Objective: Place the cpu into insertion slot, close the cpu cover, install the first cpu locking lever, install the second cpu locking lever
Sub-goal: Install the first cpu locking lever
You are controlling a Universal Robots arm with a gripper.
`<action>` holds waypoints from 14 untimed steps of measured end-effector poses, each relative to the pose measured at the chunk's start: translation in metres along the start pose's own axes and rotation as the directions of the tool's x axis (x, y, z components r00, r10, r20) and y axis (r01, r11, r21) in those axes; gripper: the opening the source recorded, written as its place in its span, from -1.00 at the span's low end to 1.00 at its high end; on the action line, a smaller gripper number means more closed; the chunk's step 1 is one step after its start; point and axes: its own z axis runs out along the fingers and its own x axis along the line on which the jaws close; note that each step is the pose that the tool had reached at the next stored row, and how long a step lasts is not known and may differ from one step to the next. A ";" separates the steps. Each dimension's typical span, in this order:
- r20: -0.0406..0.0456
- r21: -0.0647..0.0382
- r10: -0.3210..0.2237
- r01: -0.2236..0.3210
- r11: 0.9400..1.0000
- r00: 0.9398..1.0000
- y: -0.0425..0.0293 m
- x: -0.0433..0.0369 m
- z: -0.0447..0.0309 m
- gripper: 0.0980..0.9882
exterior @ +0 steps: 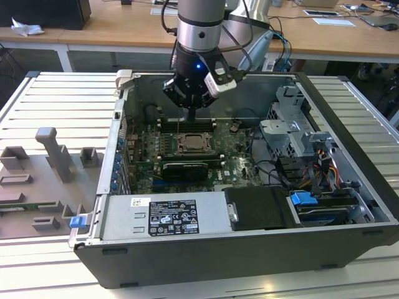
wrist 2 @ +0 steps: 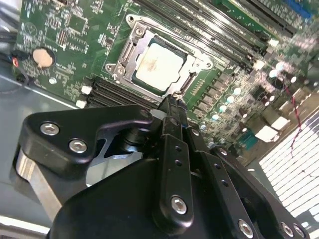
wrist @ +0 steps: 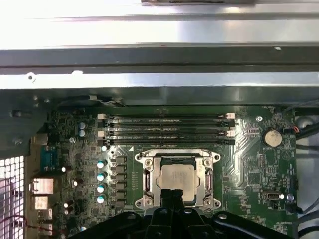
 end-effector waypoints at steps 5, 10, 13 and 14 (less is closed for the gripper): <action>-0.003 0.002 -0.091 0.091 0.996 0.996 0.0000 0.0005 0.0001 -0.98; 0.000 0.002 -0.097 0.097 0.995 0.995 0.0005 0.0212 0.0009 -0.98; 0.000 0.002 -0.097 0.097 0.995 0.995 0.0009 0.0364 0.0017 -0.98; 0.000 0.002 -0.097 0.097 0.995 0.995 0.0009 0.0375 0.0018 -0.98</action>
